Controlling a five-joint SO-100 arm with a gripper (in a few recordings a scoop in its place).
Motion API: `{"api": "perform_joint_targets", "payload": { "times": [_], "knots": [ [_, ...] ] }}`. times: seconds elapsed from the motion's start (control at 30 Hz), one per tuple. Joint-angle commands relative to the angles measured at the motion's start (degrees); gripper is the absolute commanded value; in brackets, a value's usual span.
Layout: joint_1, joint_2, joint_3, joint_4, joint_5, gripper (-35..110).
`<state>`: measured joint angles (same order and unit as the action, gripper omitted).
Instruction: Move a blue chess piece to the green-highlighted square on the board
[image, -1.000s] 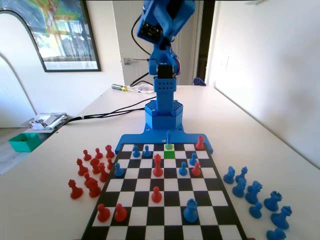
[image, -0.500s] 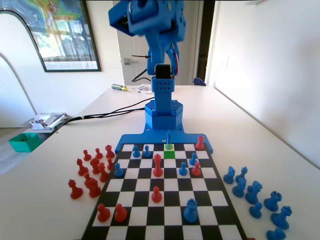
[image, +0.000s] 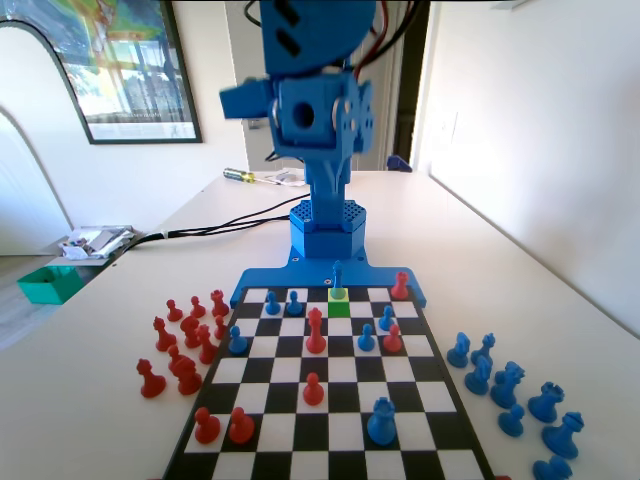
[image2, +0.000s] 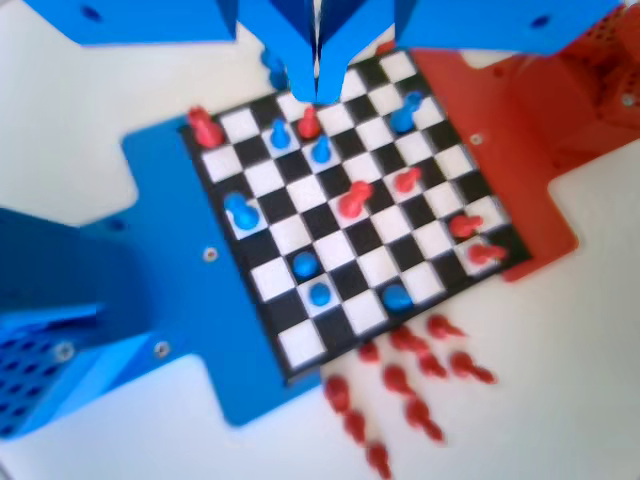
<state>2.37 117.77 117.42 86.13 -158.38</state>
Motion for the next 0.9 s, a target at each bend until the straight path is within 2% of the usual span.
{"api": "perform_joint_targets", "payload": {
  "times": [0.0, 0.27, 0.87],
  "knots": [
    [-0.3, 0.4, 4.0, -5.1, -3.1, 4],
    [0.4, 0.0, 15.3, -15.7, -4.0, 8],
    [-3.6, 0.7, 22.7, -18.3, -0.2, 10]
  ]
}}
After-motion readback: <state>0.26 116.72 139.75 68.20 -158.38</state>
